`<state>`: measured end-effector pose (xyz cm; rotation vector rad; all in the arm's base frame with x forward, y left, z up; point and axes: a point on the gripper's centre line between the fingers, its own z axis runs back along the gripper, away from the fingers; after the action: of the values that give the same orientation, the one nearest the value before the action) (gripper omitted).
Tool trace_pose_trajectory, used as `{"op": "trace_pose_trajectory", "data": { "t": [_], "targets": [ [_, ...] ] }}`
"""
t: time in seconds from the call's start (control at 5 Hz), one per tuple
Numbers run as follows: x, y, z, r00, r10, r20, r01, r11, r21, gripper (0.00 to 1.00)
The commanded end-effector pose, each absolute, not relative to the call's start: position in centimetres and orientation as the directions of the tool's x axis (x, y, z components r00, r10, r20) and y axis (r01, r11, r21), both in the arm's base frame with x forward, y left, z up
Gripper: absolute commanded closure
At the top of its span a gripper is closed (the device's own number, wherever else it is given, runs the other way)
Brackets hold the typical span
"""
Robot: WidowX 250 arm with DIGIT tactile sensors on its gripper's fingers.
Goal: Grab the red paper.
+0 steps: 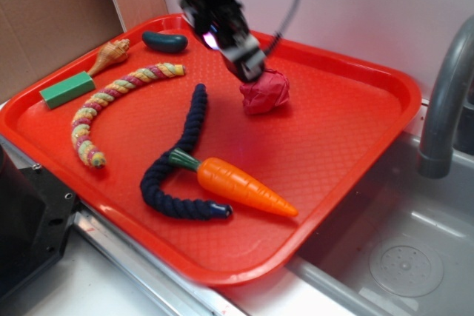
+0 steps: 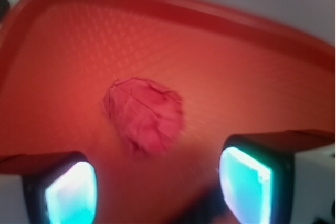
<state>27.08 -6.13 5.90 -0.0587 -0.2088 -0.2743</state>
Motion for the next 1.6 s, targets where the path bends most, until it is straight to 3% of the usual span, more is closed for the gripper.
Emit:
{"op": "trace_pose_trajectory", "data": {
  "t": [0.0, 0.2, 0.6, 0.8, 1.0, 1.2, 1.4],
  "targets": [
    [29.3, -8.1, 3.4, 0.899, -0.304, 0.314, 0.335, 0.941, -0.048, 0.0],
    [29.9, -8.1, 2.5, 0.899, -0.296, 0.322, 0.328, 0.943, -0.049, 1.0],
    [29.6, -8.1, 2.8, 0.922, -0.259, 0.288, 0.284, 0.957, -0.05, 1.0],
    [28.6, -7.2, 6.1, 0.941, -0.197, 0.275, 0.218, 0.975, -0.05, 1.0],
    [25.7, -5.3, 11.0, 0.938, -0.088, 0.335, 0.112, 0.992, -0.053, 1.0],
    [22.2, -2.3, 16.0, 0.947, 0.083, 0.311, -0.05, 0.992, -0.112, 1.0],
    [19.5, -0.7, 20.1, 0.961, 0.199, 0.19, -0.193, 0.98, -0.048, 1.0]
  ]
}}
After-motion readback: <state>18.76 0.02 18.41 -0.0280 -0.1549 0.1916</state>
